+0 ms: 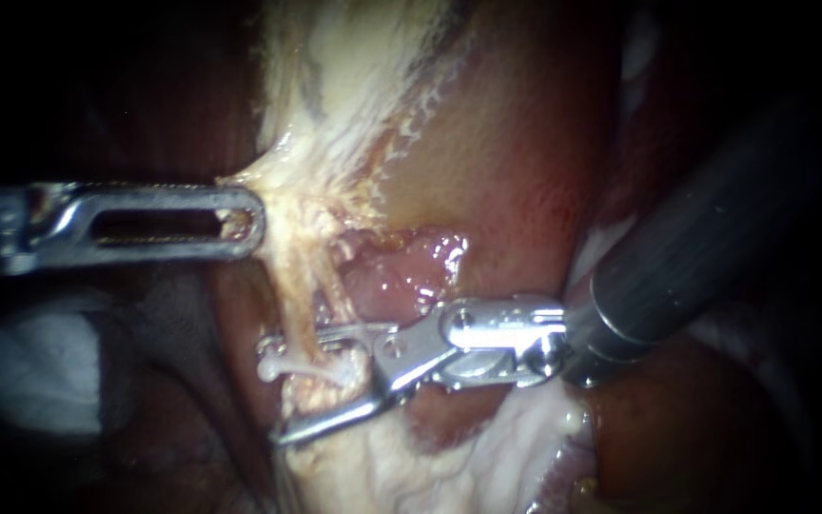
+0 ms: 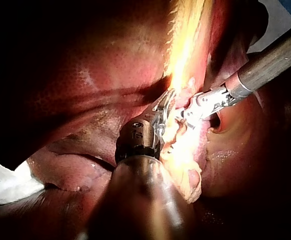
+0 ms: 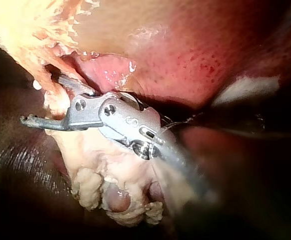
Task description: Going back first clip left tube
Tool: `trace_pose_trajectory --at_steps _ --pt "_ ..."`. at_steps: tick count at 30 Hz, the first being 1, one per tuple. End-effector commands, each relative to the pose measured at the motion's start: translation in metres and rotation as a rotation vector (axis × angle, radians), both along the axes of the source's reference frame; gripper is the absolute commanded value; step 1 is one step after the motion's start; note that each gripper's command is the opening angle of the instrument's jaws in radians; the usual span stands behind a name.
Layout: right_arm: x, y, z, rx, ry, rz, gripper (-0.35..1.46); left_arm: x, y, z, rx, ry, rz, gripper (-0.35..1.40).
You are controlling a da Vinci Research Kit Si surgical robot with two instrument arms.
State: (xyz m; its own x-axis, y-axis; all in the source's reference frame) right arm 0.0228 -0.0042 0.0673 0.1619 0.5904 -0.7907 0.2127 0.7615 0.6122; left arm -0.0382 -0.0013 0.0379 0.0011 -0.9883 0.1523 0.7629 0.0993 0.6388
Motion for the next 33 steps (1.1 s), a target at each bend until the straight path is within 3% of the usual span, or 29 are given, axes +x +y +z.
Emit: trace_pose_trajectory --at_steps 1,8,22,27,33 --pt "0.0002 -0.0003 -0.0002 0.043 -0.010 -0.002 0.60 0.0000 0.0000 0.0000 0.000 0.000 0.000 -0.35" --pt "-0.0001 -0.0008 -0.0011 0.205 -0.044 -0.001 0.60 0.0000 0.0000 0.0000 0.000 -0.001 0.000 -0.35" --pt "-0.0042 -0.0009 -0.0017 0.223 -0.078 0.012 0.60 0.0001 0.0000 -0.0001 0.000 -0.001 0.001 -0.35" --pt "-0.0069 -0.0004 -0.0028 0.101 -0.078 0.010 0.60 0.0001 0.0000 -0.0001 0.000 -0.001 0.001 -0.35" --pt "-0.0106 0.0004 -0.0049 -0.054 -0.035 -0.010 0.60 0.0001 0.0000 -0.0001 0.000 -0.001 0.001 -0.35"
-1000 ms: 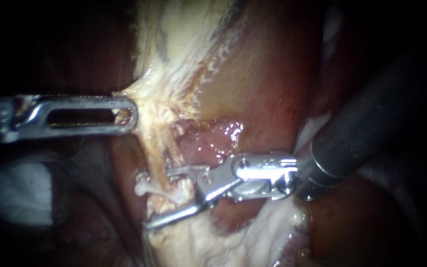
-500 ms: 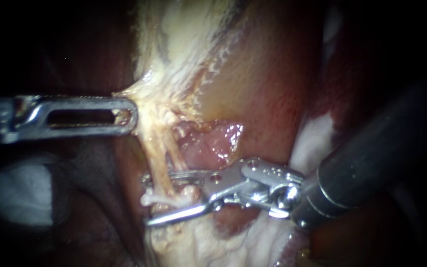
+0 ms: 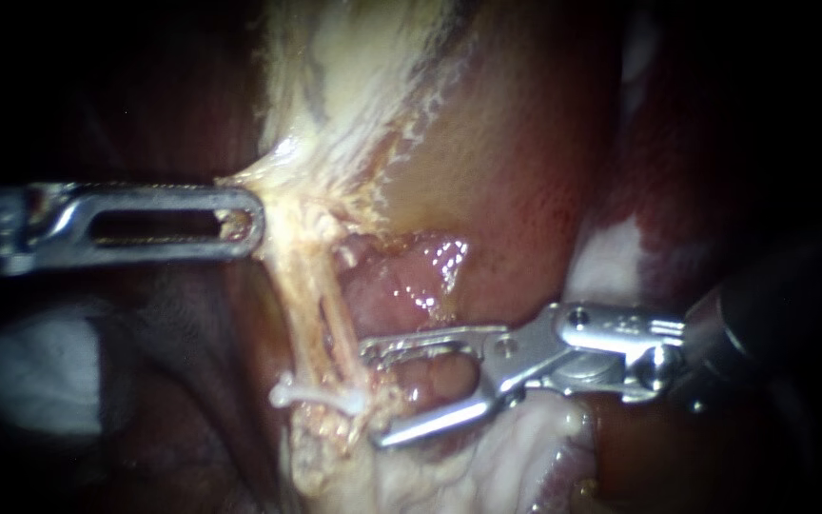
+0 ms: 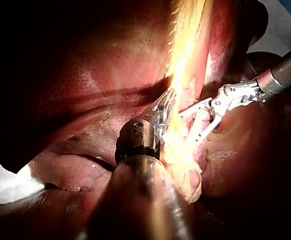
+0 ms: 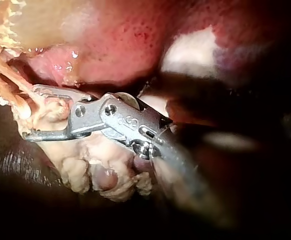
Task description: Going back first clip left tube
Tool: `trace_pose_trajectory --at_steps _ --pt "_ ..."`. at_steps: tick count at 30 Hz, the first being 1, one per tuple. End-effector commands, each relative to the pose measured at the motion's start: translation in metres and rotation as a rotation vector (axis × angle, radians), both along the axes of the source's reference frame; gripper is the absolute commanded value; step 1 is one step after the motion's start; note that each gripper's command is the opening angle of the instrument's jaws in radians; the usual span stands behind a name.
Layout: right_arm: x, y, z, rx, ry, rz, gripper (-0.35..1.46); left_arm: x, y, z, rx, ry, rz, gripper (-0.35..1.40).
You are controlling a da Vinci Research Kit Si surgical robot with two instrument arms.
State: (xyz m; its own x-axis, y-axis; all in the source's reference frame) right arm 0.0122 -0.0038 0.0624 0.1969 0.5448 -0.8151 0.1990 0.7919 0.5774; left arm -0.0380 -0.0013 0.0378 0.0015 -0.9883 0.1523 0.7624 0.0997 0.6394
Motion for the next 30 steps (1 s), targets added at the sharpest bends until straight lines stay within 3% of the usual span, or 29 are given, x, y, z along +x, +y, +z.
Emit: trace_pose_trajectory --at_steps 1,7,14,22,30 --pt "-0.0007 0.0002 -0.0007 -0.026 0.007 -0.002 0.60 0.0000 0.0000 0.0000 0.000 0.000 0.000 -0.35" --pt "-0.0052 0.0028 -0.0046 -0.145 0.000 0.021 0.60 0.0000 0.0000 0.0000 0.000 0.000 0.000 -0.35" --pt "-0.0094 0.0050 -0.0078 -0.206 -0.021 0.047 0.60 -0.0001 0.0001 0.0001 0.000 0.000 0.000 -0.35" --pt "-0.0102 0.0052 -0.0087 -0.199 -0.001 0.043 0.60 -0.0006 0.0000 0.0008 -0.003 0.002 -0.002 -0.35" --pt "-0.0103 0.0052 -0.0087 -0.197 0.007 0.037 0.60 -0.0027 -0.0007 0.0048 -0.007 -0.012 0.008 -0.35"
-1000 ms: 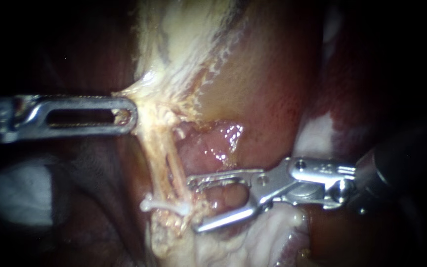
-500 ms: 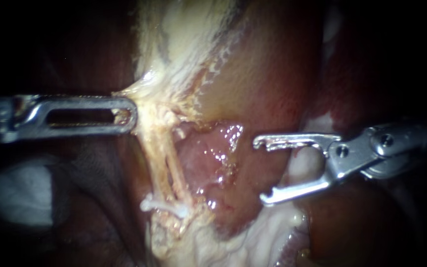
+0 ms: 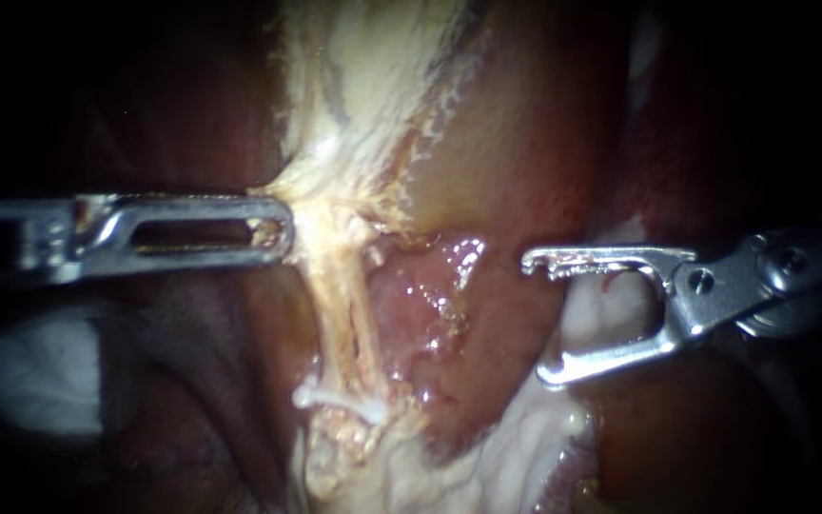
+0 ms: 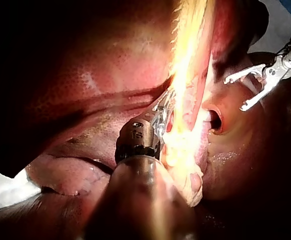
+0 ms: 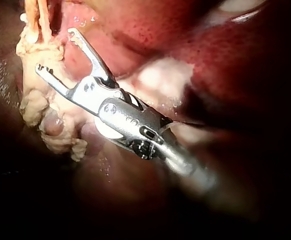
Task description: Going back first clip left tube
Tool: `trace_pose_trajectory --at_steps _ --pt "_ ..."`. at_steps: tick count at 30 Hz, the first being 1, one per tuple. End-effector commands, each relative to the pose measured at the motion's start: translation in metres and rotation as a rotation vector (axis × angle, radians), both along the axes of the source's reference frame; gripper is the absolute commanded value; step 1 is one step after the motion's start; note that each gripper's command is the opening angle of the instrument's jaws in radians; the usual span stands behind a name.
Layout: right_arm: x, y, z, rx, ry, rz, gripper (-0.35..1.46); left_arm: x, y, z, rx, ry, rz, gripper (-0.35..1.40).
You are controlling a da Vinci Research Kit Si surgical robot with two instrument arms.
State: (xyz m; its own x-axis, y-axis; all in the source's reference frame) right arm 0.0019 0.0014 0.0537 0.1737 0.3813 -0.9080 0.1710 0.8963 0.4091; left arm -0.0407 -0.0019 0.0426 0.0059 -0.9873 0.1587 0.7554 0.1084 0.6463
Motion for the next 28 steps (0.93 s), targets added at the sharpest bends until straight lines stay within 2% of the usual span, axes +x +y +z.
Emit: trace_pose_trajectory --at_steps 1,6,14,28 --pt "0.0000 0.0000 0.0000 0.000 0.000 0.000 0.60 -0.0003 -0.0001 0.0005 0.001 -0.005 0.004 -0.35" --pt "0.0000 0.0000 0.0000 0.001 0.002 0.002 0.60 -0.0022 0.0002 0.0021 0.005 -0.016 0.010 -0.35" --pt "-0.0001 0.0000 -0.0001 0.001 0.002 0.002 0.60 -0.0046 0.0010 0.0031 0.017 -0.026 0.009 -0.35" --pt "-0.0001 0.0003 -0.0005 0.005 0.013 0.008 0.60 -0.0045 0.0009 0.0029 0.017 -0.026 0.009 -0.35"
